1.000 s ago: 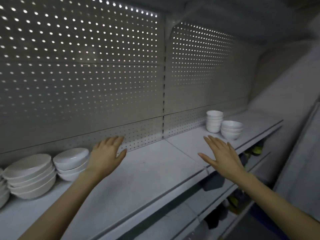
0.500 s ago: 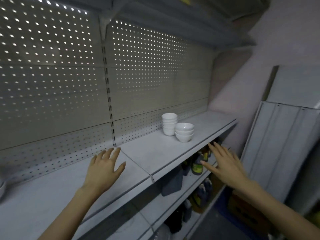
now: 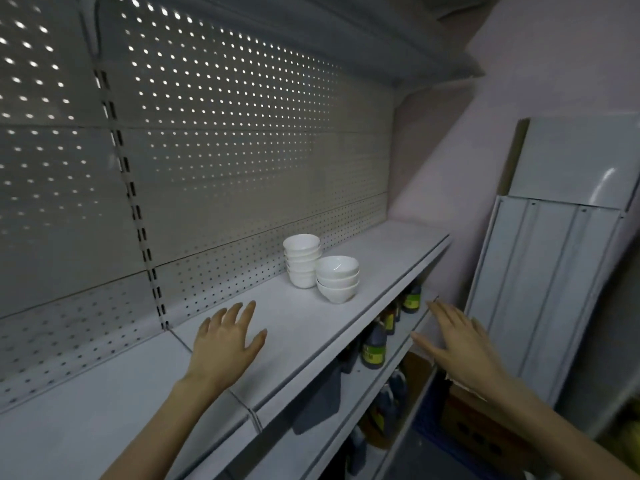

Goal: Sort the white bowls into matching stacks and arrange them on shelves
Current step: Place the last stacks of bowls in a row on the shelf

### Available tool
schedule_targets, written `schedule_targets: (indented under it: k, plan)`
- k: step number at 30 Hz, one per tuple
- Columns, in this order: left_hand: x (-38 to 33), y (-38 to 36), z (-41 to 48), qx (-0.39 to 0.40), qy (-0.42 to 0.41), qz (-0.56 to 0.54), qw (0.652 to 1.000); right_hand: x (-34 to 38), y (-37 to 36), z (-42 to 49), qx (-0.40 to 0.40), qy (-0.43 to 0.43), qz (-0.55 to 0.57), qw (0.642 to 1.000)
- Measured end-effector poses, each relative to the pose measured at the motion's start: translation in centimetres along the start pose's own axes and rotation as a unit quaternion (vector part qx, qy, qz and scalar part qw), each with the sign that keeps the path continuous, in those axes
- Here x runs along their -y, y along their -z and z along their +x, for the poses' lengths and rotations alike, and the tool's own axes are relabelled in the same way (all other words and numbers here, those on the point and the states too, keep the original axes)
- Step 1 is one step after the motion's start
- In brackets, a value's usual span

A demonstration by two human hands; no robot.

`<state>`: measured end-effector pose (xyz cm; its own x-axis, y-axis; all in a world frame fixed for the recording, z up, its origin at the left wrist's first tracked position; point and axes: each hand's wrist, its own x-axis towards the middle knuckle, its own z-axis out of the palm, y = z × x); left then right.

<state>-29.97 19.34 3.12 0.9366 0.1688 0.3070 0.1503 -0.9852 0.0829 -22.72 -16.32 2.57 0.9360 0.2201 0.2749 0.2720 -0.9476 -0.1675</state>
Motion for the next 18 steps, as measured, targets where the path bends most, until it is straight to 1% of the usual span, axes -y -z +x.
schedule_targets:
  k: [5,8,13,15,18]
  plan:
    - [-1.6,-2.3,7.7,0.009,-0.021,-0.006,1.000,-1.2,-2.1,6.3,0.004,-0.004,0.016,1.000]
    - [-2.7,-3.8,11.0,0.025,-0.028,-0.031,0.999,-1.6,-3.8,9.1,0.001,0.005,0.054,0.999]
    - [-4.5,-6.7,14.4,0.066,-0.050,-0.075,0.994,-1.6,-6.8,12.6,0.037,0.022,0.112,0.993]
    - [-5.1,-7.5,15.9,0.068,-0.054,-0.094,0.992,-2.2,-8.1,14.3,0.047,0.032,0.130,0.990]
    - [-6.2,-8.3,18.0,0.054,-0.054,-0.139,0.987,-2.7,-9.6,17.2,0.085,0.038,0.148,0.985]
